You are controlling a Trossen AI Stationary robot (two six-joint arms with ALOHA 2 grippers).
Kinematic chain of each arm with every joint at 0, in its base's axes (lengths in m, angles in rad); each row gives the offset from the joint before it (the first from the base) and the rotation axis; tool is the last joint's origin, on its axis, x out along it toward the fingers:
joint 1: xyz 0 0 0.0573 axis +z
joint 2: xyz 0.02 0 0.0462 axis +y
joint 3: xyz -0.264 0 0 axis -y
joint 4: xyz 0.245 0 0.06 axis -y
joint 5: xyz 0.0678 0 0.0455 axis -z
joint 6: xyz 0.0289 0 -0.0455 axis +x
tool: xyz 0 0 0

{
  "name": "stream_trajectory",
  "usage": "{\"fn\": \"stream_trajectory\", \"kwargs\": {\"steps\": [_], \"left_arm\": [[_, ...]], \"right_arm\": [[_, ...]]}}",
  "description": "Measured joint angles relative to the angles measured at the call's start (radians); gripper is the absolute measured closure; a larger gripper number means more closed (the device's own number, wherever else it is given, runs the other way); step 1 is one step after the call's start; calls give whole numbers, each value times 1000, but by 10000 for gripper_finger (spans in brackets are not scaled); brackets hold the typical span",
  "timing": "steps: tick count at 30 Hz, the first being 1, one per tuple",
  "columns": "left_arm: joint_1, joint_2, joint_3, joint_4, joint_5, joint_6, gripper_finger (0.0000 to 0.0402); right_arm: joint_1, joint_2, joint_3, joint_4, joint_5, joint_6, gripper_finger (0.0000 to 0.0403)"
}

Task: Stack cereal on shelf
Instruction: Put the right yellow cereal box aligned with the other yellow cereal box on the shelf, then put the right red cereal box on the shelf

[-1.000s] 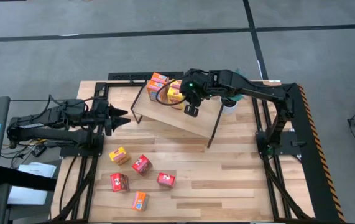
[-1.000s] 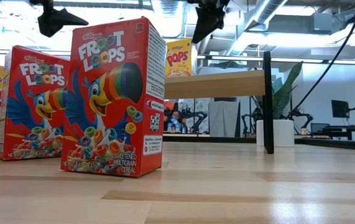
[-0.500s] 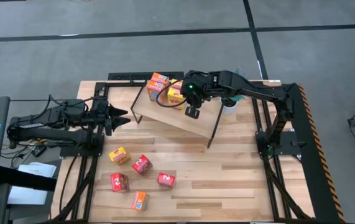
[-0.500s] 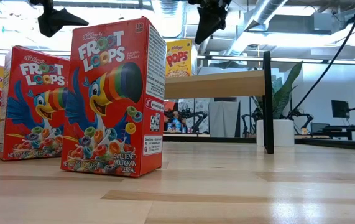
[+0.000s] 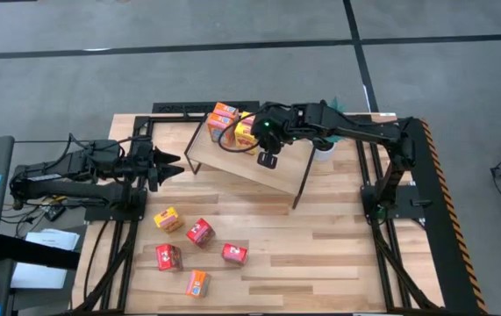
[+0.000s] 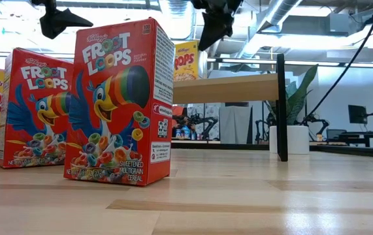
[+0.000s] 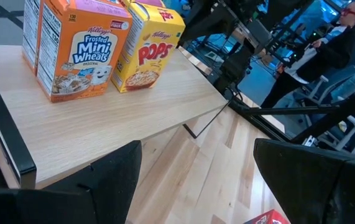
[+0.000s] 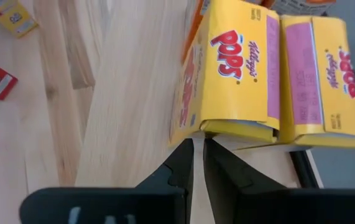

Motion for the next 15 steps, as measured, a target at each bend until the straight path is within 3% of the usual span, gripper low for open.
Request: {"fn": "stream_trajectory", "kwargs": {"steps": [15], "left_arm": [[0,0,0,0,0,0,101]], "right_arm": [[-7,0,0,-24,0,-3,343]]}}
